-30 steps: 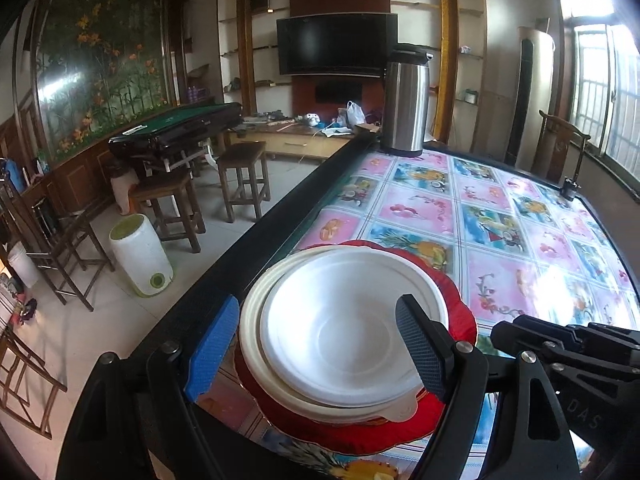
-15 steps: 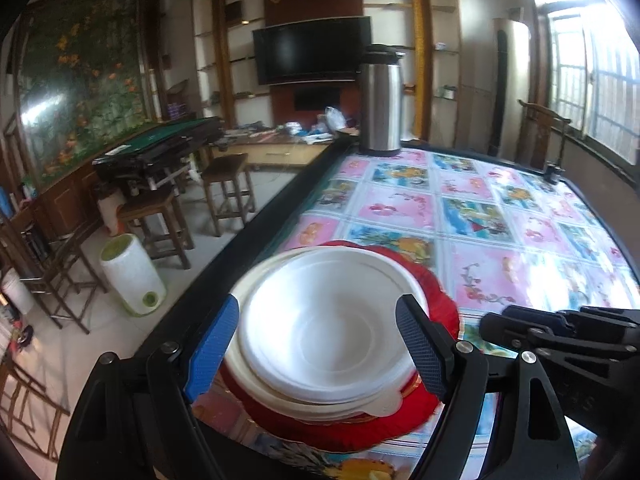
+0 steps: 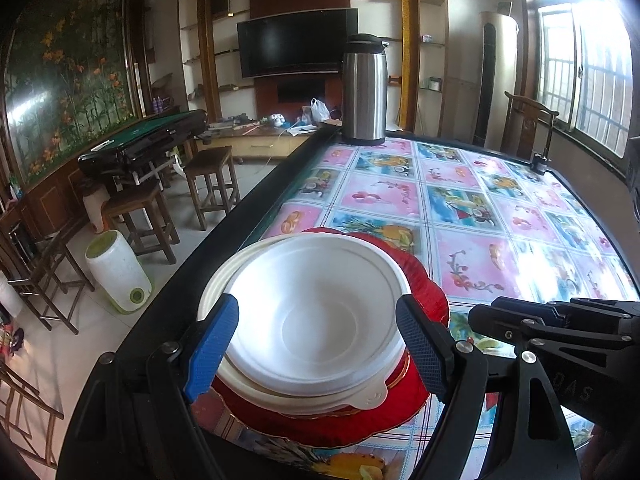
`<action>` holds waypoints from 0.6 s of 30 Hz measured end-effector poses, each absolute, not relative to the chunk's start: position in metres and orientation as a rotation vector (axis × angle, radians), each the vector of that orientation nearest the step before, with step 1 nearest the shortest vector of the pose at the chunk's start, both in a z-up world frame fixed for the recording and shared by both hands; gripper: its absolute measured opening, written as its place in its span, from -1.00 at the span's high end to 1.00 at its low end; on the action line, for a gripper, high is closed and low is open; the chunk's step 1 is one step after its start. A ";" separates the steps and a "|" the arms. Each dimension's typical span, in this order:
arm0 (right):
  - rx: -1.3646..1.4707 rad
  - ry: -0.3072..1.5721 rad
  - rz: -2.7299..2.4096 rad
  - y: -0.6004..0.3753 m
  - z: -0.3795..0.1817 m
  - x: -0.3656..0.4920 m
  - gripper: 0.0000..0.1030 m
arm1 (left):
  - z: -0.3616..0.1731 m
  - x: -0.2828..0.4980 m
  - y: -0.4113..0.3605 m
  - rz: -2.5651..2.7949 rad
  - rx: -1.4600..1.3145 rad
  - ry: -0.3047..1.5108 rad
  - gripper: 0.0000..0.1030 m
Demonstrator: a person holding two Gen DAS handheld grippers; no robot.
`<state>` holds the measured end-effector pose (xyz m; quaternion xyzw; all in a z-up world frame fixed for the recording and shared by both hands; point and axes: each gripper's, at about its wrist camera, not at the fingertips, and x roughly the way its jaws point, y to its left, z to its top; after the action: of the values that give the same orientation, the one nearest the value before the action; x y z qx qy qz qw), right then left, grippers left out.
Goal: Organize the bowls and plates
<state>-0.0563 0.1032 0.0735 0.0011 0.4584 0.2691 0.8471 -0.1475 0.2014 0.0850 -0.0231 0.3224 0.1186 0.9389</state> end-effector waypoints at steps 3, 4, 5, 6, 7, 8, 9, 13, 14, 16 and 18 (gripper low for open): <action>0.001 0.971 0.567 0.103 0.072 -0.057 0.57 | 0.084 -0.147 0.204 0.238 -0.061 0.664 -0.58; 0.001 0.973 0.567 0.102 0.072 -0.057 0.57 | 0.084 -0.146 0.204 0.236 -0.063 0.666 -0.58; 0.002 0.972 0.567 0.102 0.072 -0.057 0.57 | 0.084 -0.146 0.204 0.237 -0.064 0.668 -0.58; 0.002 0.971 0.568 0.103 0.072 -0.057 0.57 | 0.083 -0.145 0.204 0.237 -0.064 0.667 -0.58; 0.000 0.970 0.568 0.102 0.073 -0.057 0.57 | 0.083 -0.145 0.204 0.237 -0.065 0.667 -0.58; 0.000 0.970 0.568 0.102 0.073 -0.057 0.57 | 0.083 -0.145 0.204 0.237 -0.064 0.669 -0.58; 0.000 0.969 0.569 0.103 0.073 -0.057 0.57 | 0.083 -0.145 0.204 0.237 -0.063 0.669 -0.58; 0.000 0.972 0.569 0.103 0.073 -0.057 0.57 | 0.083 -0.145 0.205 0.239 -0.060 0.664 -0.58; -0.001 0.973 0.569 0.103 0.073 -0.057 0.57 | 0.083 -0.145 0.206 0.240 -0.060 0.663 -0.58; -0.005 0.974 0.569 0.104 0.074 -0.057 0.57 | 0.083 -0.145 0.206 0.242 -0.061 0.664 -0.58; -0.007 0.973 0.570 0.104 0.075 -0.056 0.57 | 0.082 -0.146 0.206 0.242 -0.061 0.663 -0.58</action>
<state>-0.0564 0.1043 0.0750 -0.0032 0.4613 0.2701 0.8451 -0.1455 0.2065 0.0821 -0.0297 0.3244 0.1184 0.9380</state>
